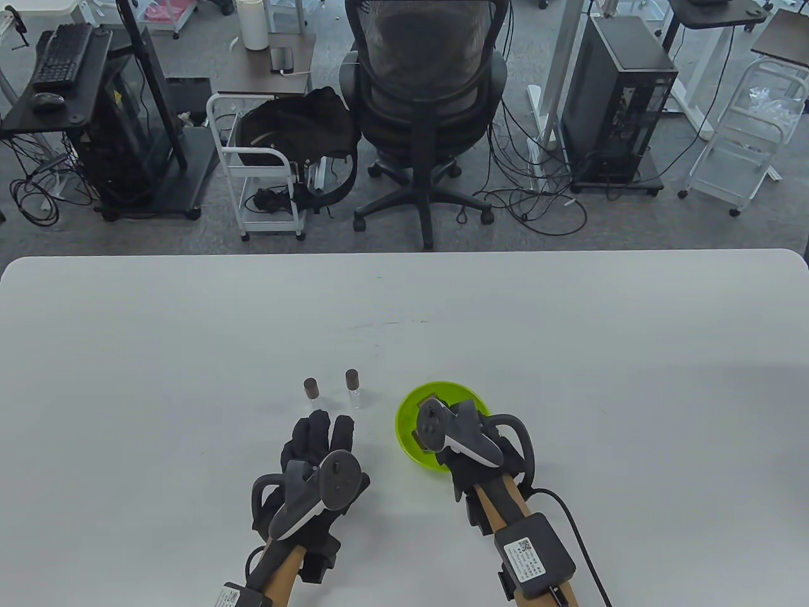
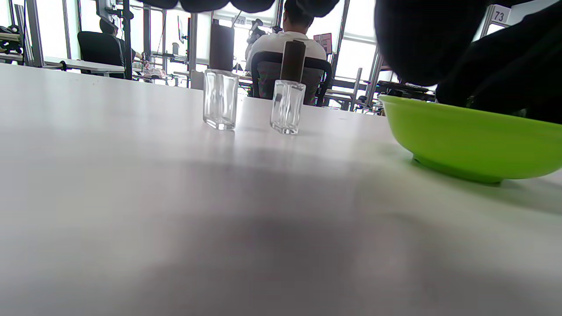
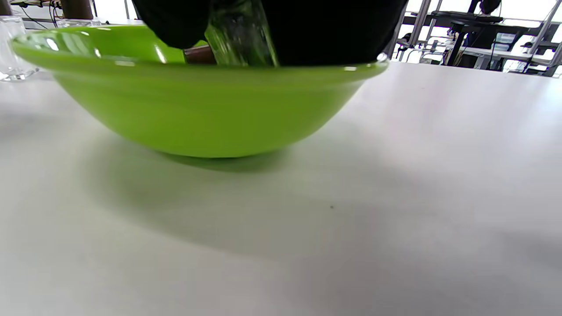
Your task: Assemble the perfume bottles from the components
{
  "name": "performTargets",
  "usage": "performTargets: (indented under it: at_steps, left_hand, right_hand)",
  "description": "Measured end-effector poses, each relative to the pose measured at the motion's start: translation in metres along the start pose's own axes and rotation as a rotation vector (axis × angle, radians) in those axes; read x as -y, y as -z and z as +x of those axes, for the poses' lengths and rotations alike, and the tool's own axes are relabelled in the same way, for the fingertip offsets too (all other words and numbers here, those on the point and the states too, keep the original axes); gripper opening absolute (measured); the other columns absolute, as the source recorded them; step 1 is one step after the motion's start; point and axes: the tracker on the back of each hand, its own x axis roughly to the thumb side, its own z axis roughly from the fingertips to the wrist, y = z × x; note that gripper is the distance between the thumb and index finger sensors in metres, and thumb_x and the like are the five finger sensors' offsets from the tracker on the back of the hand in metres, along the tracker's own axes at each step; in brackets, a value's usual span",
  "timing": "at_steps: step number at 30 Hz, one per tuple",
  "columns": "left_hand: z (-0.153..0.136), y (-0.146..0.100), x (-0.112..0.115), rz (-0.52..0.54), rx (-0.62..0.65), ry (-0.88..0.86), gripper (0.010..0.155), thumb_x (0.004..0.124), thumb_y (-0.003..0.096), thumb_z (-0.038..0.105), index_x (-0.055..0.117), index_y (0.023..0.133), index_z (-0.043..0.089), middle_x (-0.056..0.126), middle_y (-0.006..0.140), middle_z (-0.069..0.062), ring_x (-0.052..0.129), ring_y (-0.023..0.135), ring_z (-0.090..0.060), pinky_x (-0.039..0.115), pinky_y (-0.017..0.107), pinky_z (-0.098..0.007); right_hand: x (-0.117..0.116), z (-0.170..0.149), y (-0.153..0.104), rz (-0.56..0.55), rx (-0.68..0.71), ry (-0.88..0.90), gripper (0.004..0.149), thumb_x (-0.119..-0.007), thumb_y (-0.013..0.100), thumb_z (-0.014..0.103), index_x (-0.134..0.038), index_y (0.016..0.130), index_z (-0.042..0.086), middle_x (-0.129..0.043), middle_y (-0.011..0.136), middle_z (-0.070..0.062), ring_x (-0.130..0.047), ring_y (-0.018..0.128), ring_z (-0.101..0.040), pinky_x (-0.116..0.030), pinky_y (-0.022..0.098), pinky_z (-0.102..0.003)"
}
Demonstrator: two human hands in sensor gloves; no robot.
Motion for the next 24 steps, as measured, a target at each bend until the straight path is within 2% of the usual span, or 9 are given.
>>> performTargets:
  at_steps: [3, 7, 10, 13, 17, 21, 24]
  left_hand:
    - [0.000, 0.000, 0.000, 0.002, -0.001, -0.001, 0.091, 0.075, 0.0478, 0.060, 0.033, 0.119, 0.022, 0.031, 0.123, -0.025, 0.042, 0.111, -0.053, 0.048, 0.082, -0.059]
    - [0.000, 0.000, 0.000, 0.003, 0.002, 0.003, 0.090, 0.075, 0.0478, 0.060, 0.034, 0.119, 0.022, 0.031, 0.123, -0.025, 0.042, 0.111, -0.053, 0.048, 0.082, -0.059]
    - [0.000, 0.000, 0.001, 0.003, 0.004, 0.004, 0.090, 0.075, 0.0478, 0.060, 0.034, 0.119, 0.022, 0.031, 0.123, -0.024, 0.042, 0.111, -0.053, 0.047, 0.082, -0.059]
    - [0.000, 0.000, 0.001, 0.001, 0.004, 0.007, 0.090, 0.075, 0.0478, 0.060, 0.034, 0.119, 0.022, 0.032, 0.123, -0.024, 0.042, 0.111, -0.053, 0.048, 0.082, -0.059]
    - [0.000, 0.000, 0.001, -0.003, 0.003, 0.004, 0.090, 0.075, 0.0478, 0.060, 0.034, 0.119, 0.022, 0.032, 0.123, -0.024, 0.043, 0.111, -0.053, 0.048, 0.082, -0.059]
    - [0.000, 0.000, 0.002, 0.001, 0.004, 0.001, 0.088, 0.074, 0.0489, 0.059, 0.034, 0.119, 0.022, 0.032, 0.123, -0.024, 0.043, 0.111, -0.053, 0.048, 0.082, -0.059]
    - [0.001, 0.000, 0.002, -0.001, 0.006, 0.001, 0.089, 0.074, 0.0487, 0.059, 0.034, 0.119, 0.022, 0.032, 0.123, -0.024, 0.043, 0.111, -0.053, 0.048, 0.082, -0.059]
  right_hand:
    - [-0.001, 0.003, 0.000, 0.011, -0.007, -0.052, 0.051, -0.063, 0.064, 0.041, -0.050, 0.110, 0.023, -0.074, 0.111, -0.010, -0.089, 0.084, -0.030, -0.080, 0.062, -0.045]
    - [0.002, 0.000, 0.000, -0.012, -0.011, -0.068, 0.053, -0.071, 0.061, 0.037, -0.052, 0.106, 0.016, -0.077, 0.105, -0.013, -0.094, 0.081, -0.028, -0.086, 0.060, -0.039]
    - [0.007, -0.006, -0.001, -0.009, -0.002, -0.044, 0.055, -0.076, 0.058, 0.035, -0.052, 0.104, 0.016, -0.079, 0.103, -0.011, -0.097, 0.081, -0.026, -0.089, 0.059, -0.035]
    - [0.013, -0.012, -0.005, -0.037, 0.026, -0.010, 0.065, -0.078, 0.056, 0.033, -0.046, 0.110, 0.014, -0.078, 0.104, -0.008, -0.096, 0.084, -0.025, -0.091, 0.061, -0.034]
    - [0.026, -0.026, -0.019, -0.062, 0.090, 0.021, 0.071, -0.079, 0.056, 0.026, -0.042, 0.114, 0.010, -0.069, 0.106, -0.013, -0.091, 0.090, -0.028, -0.089, 0.065, -0.035]
    - [0.039, -0.049, -0.041, -0.123, 0.101, 0.043, 0.068, -0.076, 0.054, 0.022, -0.045, 0.113, 0.006, -0.064, 0.103, -0.020, -0.087, 0.090, -0.029, -0.089, 0.065, -0.037]
    - [0.045, -0.078, -0.063, -0.240, 0.095, 0.105, 0.060, -0.074, 0.053, 0.021, -0.054, 0.108, 0.010, -0.065, 0.103, -0.019, -0.088, 0.089, -0.029, -0.090, 0.063, -0.036]
